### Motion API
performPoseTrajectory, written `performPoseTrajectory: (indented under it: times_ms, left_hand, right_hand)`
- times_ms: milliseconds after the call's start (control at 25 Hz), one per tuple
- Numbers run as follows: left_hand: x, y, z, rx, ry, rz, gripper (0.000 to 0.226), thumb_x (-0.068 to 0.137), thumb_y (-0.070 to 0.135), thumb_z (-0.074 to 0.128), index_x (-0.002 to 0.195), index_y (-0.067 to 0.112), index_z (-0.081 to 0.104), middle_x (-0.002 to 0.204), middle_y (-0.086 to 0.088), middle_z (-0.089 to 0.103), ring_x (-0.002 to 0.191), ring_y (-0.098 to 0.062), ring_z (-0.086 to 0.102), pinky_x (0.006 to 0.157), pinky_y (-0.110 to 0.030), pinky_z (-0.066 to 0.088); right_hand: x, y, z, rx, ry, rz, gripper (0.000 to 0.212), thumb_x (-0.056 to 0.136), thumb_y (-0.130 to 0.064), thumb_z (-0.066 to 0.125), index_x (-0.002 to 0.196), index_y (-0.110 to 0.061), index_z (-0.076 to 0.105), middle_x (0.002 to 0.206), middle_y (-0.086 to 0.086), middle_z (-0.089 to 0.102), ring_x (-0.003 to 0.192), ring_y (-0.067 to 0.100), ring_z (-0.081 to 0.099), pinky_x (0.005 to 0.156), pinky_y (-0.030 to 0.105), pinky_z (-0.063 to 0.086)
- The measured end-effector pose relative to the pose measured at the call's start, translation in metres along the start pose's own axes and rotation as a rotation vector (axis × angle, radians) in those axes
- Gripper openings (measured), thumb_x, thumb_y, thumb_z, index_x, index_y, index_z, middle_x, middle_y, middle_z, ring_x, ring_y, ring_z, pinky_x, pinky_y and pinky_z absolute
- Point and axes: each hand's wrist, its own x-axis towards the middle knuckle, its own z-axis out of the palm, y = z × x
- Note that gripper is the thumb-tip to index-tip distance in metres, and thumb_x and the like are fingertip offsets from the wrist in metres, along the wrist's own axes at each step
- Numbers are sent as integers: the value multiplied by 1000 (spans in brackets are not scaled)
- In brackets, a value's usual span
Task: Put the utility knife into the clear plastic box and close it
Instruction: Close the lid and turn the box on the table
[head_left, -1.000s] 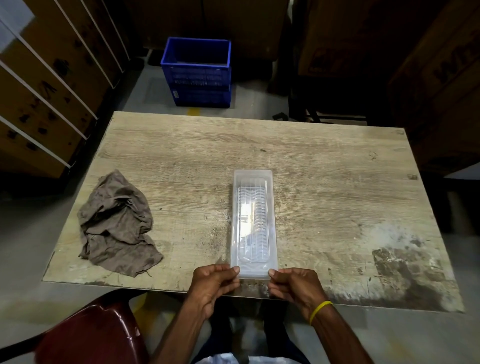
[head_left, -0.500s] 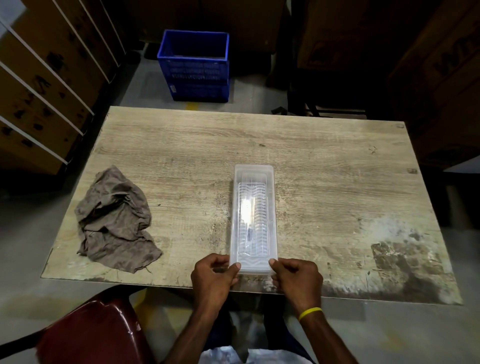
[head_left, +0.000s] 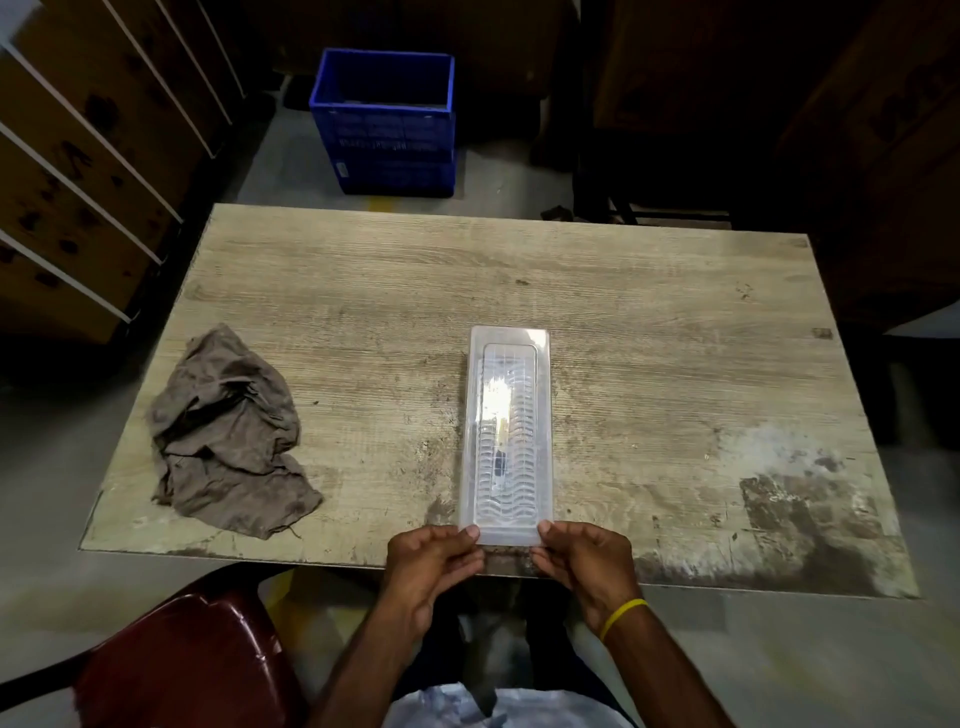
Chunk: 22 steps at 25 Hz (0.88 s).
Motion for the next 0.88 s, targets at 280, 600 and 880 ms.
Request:
performPoseTrajectory:
  times_ms: [280,600,880]
  left_hand:
    - [8,-3,-9,-13,-176,-52,25,62,1,83,80,-3,66,75,-19,72,69,-26,73,66,-33,64]
    - [24,77,-9,369,-60,171,53,62,40,90,101,7,76,82,-12,77,72,-25,69,67,-35,59]
    - [87,158,92,186,234,383,39,78,47,82,70,11,69,74,-3,71,69,-25,66,64,-33,56]
  right_hand:
    - [1,-5,-8,-74,-67,-32,15,79,4,78,89,10,68,72,22,70,56,26,70,52,27,61]
    - [14,-75,-6,-629,-57,-253,39,68,-48,86,74,-10,78,69,2,77,65,19,69,66,35,55]
    - [69,-146,101,-241,45,-374,33,68,-50,83,65,-18,76,77,0,77,81,23,72,89,45,59]
